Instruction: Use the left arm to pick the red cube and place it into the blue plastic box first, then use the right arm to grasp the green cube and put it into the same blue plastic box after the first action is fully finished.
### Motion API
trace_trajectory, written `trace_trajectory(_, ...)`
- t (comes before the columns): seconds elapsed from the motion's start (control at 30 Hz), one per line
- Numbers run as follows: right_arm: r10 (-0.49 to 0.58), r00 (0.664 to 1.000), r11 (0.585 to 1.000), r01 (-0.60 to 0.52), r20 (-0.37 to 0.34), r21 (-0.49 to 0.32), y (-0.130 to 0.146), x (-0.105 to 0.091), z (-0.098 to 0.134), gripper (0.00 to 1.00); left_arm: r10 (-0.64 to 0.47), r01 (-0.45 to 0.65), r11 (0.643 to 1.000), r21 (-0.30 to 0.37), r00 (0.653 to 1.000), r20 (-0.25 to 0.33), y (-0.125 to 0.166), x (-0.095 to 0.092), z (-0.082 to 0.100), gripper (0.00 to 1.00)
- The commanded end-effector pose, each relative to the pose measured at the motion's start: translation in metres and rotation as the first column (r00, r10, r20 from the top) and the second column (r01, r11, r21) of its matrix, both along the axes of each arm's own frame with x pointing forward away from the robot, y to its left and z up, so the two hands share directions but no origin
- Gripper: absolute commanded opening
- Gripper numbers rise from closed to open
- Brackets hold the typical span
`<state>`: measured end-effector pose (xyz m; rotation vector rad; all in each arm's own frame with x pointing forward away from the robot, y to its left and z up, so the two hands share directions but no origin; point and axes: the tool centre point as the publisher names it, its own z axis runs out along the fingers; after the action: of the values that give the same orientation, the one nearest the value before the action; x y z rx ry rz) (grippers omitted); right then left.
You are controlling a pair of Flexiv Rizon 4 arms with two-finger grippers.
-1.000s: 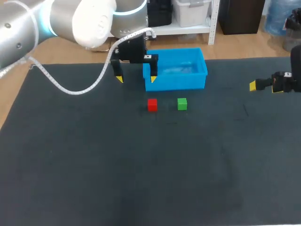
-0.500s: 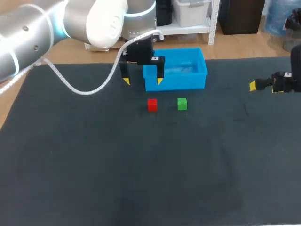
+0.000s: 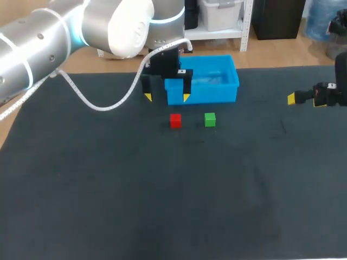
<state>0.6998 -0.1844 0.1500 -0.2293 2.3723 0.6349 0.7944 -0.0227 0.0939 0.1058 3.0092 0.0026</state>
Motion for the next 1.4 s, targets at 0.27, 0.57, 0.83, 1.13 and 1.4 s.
trace_trajectory(0.27, 0.001, 1.0, 1.0, -0.001, -0.001, 0.0, 0.0, 0.0, 0.0, 1.0, -0.007, 0.007, 1.0, 0.004, 1.0, -0.025, -0.007, 0.004, -0.01, 1.0)
trace_trajectory(0.57, 0.001, 1.0, 1.0, -0.001, -0.001, 0.0, 0.0, 0.0, 0.0, 1.0, -0.003, 0.003, 1.0, -0.001, 0.999, -0.035, -0.008, 0.002, -0.018, 1.0)
trace_trajectory(0.83, 0.001, 1.0, 1.0, -0.001, -0.001, 0.0, 0.0, 0.0, 0.0, 1.0, 0.008, -0.009, 1.0, -0.013, 0.999, -0.037, -0.009, 0.002, -0.023, 1.0)
trace_trajectory(1.13, 0.001, 1.0, 1.0, -0.001, -0.001, 0.0, 0.0, 0.0, 0.0, 1.0, 0.016, -0.017, 1.0, -0.022, 0.999, -0.048, -0.011, 0.0, -0.032, 1.0)
trace_trajectory(1.4, 0.001, 1.0, 1.0, -0.001, -0.001, 0.0, 0.0, 0.0, 0.0, 1.0, 0.019, -0.02, 1.0, -0.02, 0.998, -0.066, -0.011, -0.003, -0.041, 1.0)
